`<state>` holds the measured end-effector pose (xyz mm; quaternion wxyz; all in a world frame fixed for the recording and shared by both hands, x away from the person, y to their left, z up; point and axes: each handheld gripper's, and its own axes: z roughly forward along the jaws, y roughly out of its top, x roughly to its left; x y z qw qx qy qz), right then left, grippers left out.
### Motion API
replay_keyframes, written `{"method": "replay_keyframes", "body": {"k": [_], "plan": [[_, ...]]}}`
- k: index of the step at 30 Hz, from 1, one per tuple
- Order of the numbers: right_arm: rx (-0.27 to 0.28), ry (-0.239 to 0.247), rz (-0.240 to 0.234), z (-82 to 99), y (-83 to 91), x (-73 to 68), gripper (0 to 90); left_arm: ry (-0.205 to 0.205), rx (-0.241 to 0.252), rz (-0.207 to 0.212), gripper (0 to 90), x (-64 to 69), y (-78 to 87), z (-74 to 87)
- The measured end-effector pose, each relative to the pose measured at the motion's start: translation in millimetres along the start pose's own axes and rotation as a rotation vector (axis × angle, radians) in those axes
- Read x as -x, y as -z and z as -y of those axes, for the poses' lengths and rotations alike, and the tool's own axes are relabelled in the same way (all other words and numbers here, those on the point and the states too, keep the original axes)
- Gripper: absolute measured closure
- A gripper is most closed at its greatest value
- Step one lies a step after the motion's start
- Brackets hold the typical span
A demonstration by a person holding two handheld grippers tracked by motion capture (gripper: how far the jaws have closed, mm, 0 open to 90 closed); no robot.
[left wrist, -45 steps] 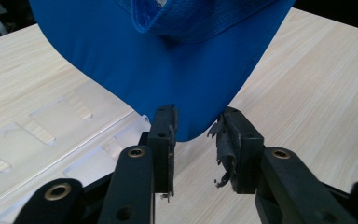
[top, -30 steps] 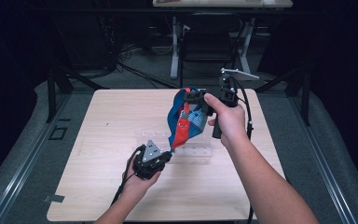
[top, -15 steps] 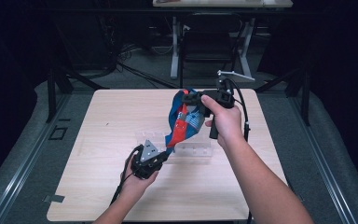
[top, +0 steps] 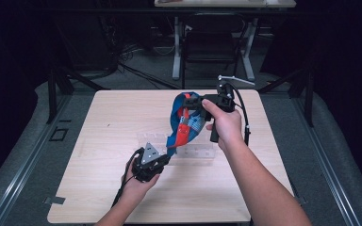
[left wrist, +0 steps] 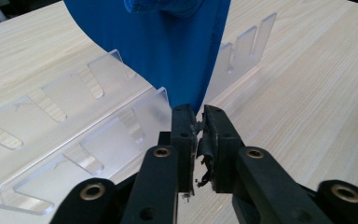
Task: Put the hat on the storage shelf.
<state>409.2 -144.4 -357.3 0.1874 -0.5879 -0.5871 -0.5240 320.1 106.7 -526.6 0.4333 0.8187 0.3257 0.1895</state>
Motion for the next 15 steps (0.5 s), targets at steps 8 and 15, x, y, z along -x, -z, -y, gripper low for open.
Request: {"method": "replay_keyframes", "body": {"k": [8,15], "plan": [[-0.019,0.007,0.005,2.0,-11.9,0.0,77.7,0.014,-0.013,0.004,84.1,-2.1,-1.1,6.4],[-0.034,0.003,0.025,5.9,-20.8,4.9,77.7,0.024,-0.003,0.008,76.6,-3.5,1.9,9.8]]}}
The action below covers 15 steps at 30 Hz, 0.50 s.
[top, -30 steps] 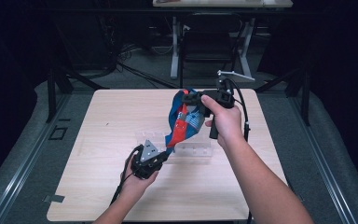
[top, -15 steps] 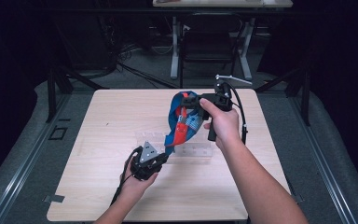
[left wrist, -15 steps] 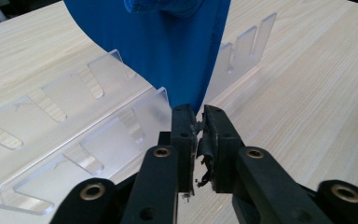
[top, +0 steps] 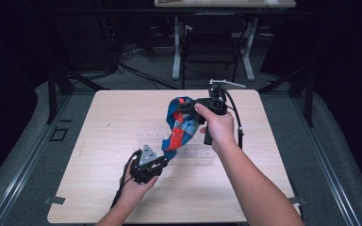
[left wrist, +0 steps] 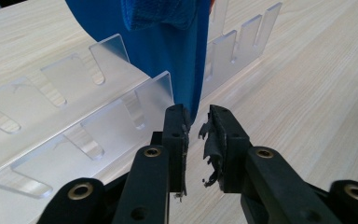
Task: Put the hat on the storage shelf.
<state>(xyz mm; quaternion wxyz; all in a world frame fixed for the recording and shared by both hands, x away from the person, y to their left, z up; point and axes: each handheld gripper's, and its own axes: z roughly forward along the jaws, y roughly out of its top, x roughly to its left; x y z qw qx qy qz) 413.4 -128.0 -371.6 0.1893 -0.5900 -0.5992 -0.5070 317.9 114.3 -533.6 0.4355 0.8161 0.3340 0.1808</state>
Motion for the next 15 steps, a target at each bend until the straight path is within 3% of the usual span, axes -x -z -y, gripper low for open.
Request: {"method": "replay_keyframes", "body": {"k": [15], "plan": [[-0.002,0.004,0.038,1.9,1.7,8.9,77.0,0.022,-0.002,-0.015,63.2,-7.3,8.4,5.4]]}}
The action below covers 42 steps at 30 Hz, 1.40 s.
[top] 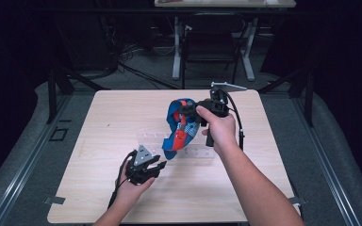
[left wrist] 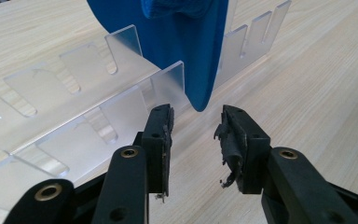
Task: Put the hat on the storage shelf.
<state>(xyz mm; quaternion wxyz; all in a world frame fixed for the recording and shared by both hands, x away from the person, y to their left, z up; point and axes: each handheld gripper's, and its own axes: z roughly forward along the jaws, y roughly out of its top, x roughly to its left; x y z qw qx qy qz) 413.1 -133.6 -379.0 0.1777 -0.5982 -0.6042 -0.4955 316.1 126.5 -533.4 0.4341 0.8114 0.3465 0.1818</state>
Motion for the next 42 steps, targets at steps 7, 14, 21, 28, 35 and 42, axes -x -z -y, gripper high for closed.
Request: {"method": "replay_keyframes", "body": {"k": [7,14,21,28,35,42], "plan": [[-0.001,0.010,0.018,0.2,4.5,0.6,76.0,0.005,0.001,-0.002,62.3,-2.4,1.9,1.5],[0.013,0.021,0.028,-0.2,11.4,1.3,73.2,0.014,0.004,-0.006,61.5,-5.2,5.3,3.1],[0.033,0.023,0.039,-0.1,19.1,3.9,72.6,0.020,0.009,-0.008,60.8,-6.8,8.8,3.5],[0.037,0.056,0.078,2.0,27.8,6.9,70.8,0.020,0.005,-0.013,60.2,-10.5,14.3,5.4],[0.033,0.074,0.104,5.3,33.6,10.5,69.3,0.026,0.004,-0.025,59.2,-17.0,22.7,9.3],[0.024,0.110,0.149,10.1,43.3,14.3,67.9,0.024,0.000,-0.049,58.6,-26.1,33.5,16.5]]}}
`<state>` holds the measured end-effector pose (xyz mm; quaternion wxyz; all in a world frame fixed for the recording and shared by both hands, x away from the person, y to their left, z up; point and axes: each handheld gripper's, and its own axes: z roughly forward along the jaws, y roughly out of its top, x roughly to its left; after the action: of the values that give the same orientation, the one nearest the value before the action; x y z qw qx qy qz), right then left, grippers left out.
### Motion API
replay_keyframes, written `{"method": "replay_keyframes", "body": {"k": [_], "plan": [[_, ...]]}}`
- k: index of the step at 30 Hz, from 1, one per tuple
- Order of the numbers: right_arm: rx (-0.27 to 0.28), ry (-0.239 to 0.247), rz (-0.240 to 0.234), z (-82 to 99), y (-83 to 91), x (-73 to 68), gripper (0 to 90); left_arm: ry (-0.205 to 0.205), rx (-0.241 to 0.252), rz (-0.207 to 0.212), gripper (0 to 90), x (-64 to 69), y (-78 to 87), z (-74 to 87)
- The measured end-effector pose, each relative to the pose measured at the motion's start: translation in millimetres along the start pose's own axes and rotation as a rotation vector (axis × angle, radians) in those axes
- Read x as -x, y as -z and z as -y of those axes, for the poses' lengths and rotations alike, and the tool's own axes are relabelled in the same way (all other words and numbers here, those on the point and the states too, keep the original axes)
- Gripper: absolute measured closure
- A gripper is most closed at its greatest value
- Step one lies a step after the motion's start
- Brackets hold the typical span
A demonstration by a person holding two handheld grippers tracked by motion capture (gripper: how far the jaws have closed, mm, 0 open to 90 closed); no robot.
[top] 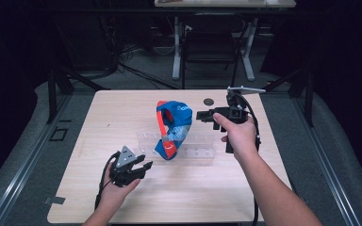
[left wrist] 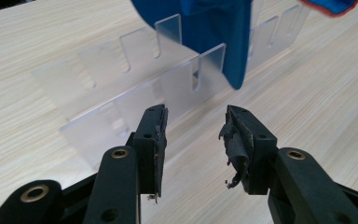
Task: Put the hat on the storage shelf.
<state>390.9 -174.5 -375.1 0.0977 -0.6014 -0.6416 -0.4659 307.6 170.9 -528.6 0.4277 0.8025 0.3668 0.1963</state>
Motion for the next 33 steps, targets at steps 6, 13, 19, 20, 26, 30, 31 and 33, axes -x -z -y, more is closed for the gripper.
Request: {"method": "replay_keyframes", "body": {"k": [6,13,19,20,26,30,31,33], "plan": [[0.000,0.006,0.030,7.4,9.7,11.6,66.4,0.016,-0.018,-0.025,56.9,-12.0,12.7,10.4],[0.003,0.007,0.057,19.8,21.5,24.1,64.5,0.048,-0.035,-0.051,55.5,-25.8,26.4,23.9],[0.000,0.012,0.096,33.4,25.2,38.2,64.0,0.098,-0.036,-0.061,55.4,-40.3,29.0,40.7],[-0.004,0.011,0.098,35.9,25.5,40.7,63.8,0.101,-0.040,-0.069,55.4,-42.6,29.3,42.8],[-0.012,0.026,0.123,52.7,26.9,55.9,62.2,0.137,-0.058,-0.084,54.8,-54.5,30.6,53.3],[-0.009,0.051,0.144,66.4,28.0,65.1,59.3,0.155,-0.067,-0.082,54.7,-59.0,27.9,56.6],[-0.011,0.063,0.157,70.0,28.1,67.2,59.0,0.155,-0.068,-0.081,54.7,-59.7,27.6,57.2],[0.003,0.094,0.186,78.1,27.2,72.0,58.0,0.162,-0.067,-0.085,54.8,-60.2,27.2,58.0]]}}
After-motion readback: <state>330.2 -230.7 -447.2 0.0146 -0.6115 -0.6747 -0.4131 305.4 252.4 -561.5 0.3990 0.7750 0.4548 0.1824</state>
